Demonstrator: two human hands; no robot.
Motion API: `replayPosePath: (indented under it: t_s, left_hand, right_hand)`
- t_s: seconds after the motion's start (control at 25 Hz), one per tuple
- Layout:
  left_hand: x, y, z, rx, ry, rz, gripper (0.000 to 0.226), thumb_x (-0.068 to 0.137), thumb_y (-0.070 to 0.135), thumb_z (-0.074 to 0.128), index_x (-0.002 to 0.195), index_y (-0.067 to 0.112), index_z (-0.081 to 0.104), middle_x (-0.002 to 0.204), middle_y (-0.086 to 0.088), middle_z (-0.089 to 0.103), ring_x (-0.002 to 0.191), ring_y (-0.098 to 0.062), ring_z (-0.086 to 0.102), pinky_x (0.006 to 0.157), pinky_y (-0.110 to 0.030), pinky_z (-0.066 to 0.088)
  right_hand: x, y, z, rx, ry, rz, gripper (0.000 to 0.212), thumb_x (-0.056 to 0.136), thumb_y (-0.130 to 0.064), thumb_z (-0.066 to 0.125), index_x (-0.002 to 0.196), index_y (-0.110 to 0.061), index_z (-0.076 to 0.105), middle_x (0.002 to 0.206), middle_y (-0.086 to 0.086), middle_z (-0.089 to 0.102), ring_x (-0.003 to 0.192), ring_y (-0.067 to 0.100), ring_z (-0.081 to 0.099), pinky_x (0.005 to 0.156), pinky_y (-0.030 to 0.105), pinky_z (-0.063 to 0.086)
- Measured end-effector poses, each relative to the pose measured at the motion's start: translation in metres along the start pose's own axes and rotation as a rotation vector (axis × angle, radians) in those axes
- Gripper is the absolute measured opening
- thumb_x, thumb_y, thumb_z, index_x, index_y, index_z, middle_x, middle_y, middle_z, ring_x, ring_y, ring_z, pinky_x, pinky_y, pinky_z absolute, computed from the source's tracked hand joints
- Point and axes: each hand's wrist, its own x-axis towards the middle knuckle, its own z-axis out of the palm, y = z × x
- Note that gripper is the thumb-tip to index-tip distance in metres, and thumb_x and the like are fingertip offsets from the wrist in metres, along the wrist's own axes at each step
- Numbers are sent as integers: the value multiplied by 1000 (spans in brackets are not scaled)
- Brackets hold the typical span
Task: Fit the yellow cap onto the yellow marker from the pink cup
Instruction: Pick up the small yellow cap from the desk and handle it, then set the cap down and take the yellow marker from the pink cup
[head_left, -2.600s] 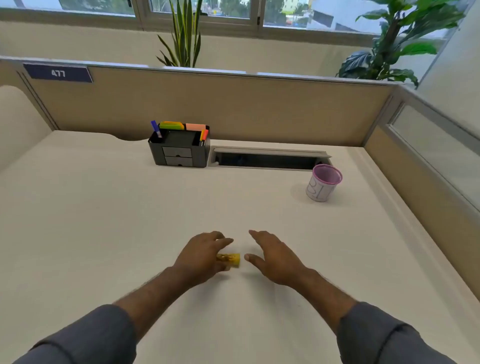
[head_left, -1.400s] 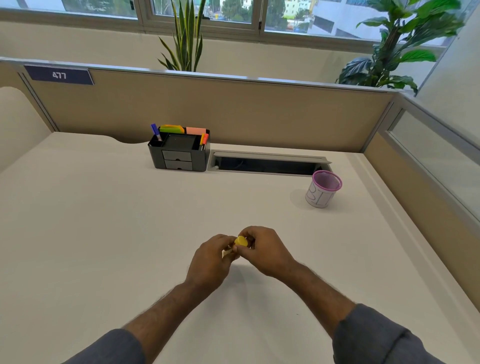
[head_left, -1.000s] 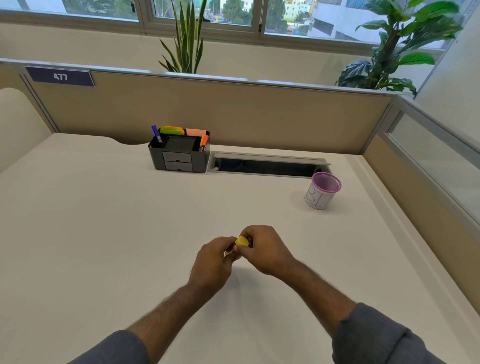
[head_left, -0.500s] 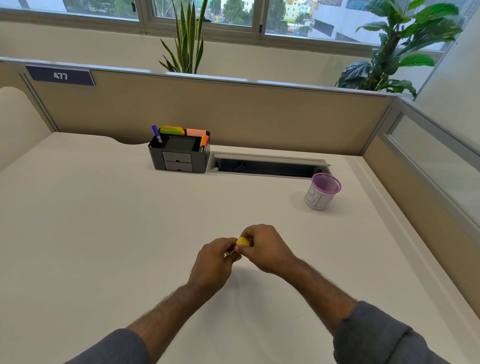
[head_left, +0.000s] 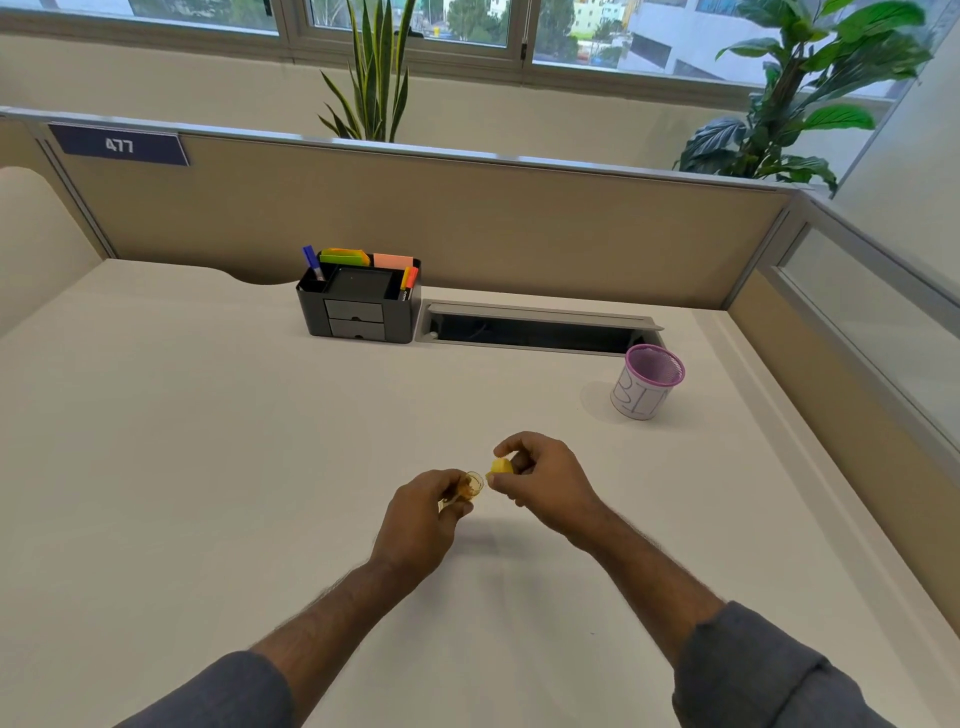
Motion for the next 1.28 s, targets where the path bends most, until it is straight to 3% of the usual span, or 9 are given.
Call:
replayPosePath:
  t_s: [0.2,0.28,0.4,0.56,0.72,0.92,1.08,1.2,1.28]
  left_hand:
    - [2,-6,0,-62,18,-61,24,84,11,71,106,20,70,100,10,70,95,-11,68,90,-34,55]
    - [1,-9,0,-66,15,-72,24,84,11,71,106,21,70,99,11,70,95,-11,67,90,-35,55]
    - [0,-10,1,-48,18,-47,24,83,11,72,105,20,69,100,8,68,94,-12,66,88,-35,56]
    - [1,-9,2,-13,32,-10,23,82,13,74,102,21,68,99,6,62,90,-11,63,83,-29,55]
    - [1,-10,2,-15,46,-13,24,82,13,75,103,21,68,98,9,64,89,-4,62,83,-17,51]
    - [2,-5,3,-74,45,-66,27,79,16,77,99,31,67,97,14,68,84,-3,66,74,-22,53]
    - [9,9,2,-158,20,-74,28,76,19,80,94,38,69,94,14,71,77,-6,68,69,-21,55]
    - [16,21,2,-288,-40,-68,29,69,19,84,87,40,75,89,11,76,74,-9,71,68,-21,54]
    - [22,27,1,-393,-77,-70,28,66,19,86,86,38,77,88,10,78,74,-12,74,72,-26,55]
  right_hand:
    - [-6,41,6,207,23,100,20,75,-6,76,92,-11,69,81,6,71,72,17,65,70,33,58]
    - [-10,59,13,180,60,114,22,74,-6,77,91,-14,65,84,3,72,73,15,66,70,31,55]
    - [-14,82,23,-40,87,37,36,82,-18,73,116,-25,63,103,-4,72,91,8,66,85,26,47]
    - [-17,102,34,-426,98,32,34,93,-36,57,128,-37,58,142,2,48,132,26,35,101,27,23]
    - [-15,103,34,-428,133,-43,32,93,-32,60,125,-36,60,143,-11,51,140,19,29,95,26,14]
    - [-19,99,28,-423,141,-85,62,90,-39,62,146,-31,37,143,-10,47,139,13,30,100,25,14]
    - [-20,76,27,-216,180,-274,62,85,-32,71,142,-24,46,135,-6,57,127,8,47,103,24,34]
    - [-20,55,30,-32,115,-288,53,84,-22,71,134,-27,54,122,-12,65,110,-1,57,85,11,44]
    - [-17,47,31,71,148,-279,47,85,-11,67,127,-31,59,110,-17,70,97,5,64,70,14,48]
